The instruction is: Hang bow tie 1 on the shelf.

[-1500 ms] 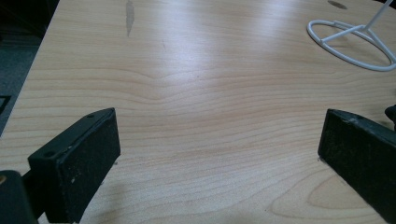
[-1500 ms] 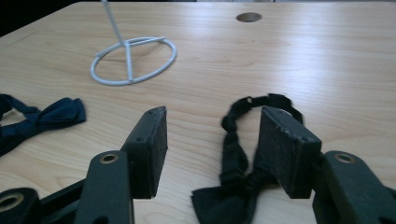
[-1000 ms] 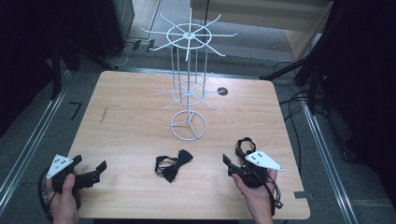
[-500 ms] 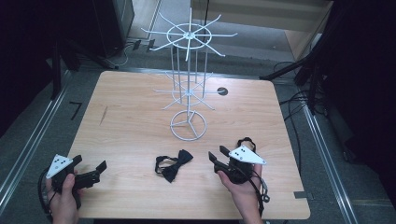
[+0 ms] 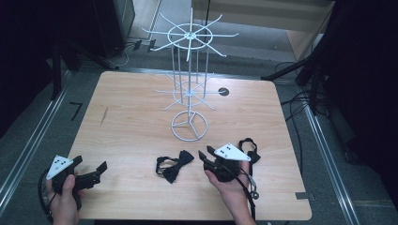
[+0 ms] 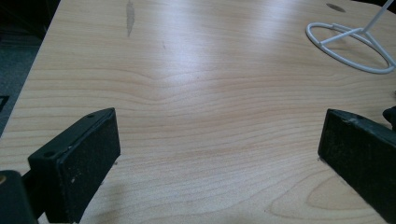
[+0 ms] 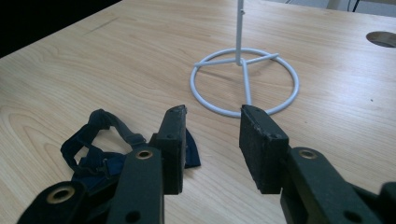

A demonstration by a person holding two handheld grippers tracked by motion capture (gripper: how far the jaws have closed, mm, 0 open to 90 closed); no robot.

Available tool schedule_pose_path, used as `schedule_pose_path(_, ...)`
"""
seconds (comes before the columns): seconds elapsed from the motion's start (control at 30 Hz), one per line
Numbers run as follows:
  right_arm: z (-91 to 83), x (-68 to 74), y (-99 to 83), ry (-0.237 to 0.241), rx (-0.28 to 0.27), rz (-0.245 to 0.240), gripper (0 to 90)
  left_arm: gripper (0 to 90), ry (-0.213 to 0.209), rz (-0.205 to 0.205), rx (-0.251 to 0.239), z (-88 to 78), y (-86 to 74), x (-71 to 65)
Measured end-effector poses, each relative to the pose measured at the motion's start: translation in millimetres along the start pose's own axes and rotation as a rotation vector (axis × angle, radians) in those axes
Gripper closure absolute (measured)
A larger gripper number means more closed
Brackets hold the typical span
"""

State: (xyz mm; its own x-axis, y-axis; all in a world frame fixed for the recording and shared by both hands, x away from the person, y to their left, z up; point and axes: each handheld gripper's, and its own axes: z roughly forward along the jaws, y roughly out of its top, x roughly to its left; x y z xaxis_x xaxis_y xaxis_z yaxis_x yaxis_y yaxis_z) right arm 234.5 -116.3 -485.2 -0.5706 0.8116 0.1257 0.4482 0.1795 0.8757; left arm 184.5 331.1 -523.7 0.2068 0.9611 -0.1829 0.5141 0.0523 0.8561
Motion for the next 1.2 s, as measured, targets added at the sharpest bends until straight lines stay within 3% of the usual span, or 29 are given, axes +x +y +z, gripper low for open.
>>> schedule_pose_path(0.3, 19.6, 19.1, 2.8, 0.027, 0.042, -0.034, 65.8, 0.0, 0.000, 0.000, 0.001, 0.0, 0.0, 0.0)
schedule_pose_path(0.5, 30.0, 27.4, 2.9, 0.078, 0.057, -0.014, 65.3, 0.0, 0.000, 0.001, 0.000, 0.0, 0.0, -0.1)
schedule_pose_path(1.0, 52.3, 50.0, 3.8, 0.111, 0.096, -0.069, 64.1, 0.0, -0.002, -0.002, 0.001, 0.1, 0.1, 0.1)
schedule_pose_path(1.2, 63.1, 56.1, 4.1, 0.112, 0.125, -0.088, 57.9, 0.0, -0.002, 0.000, 0.002, 0.2, 0.1, 0.1)
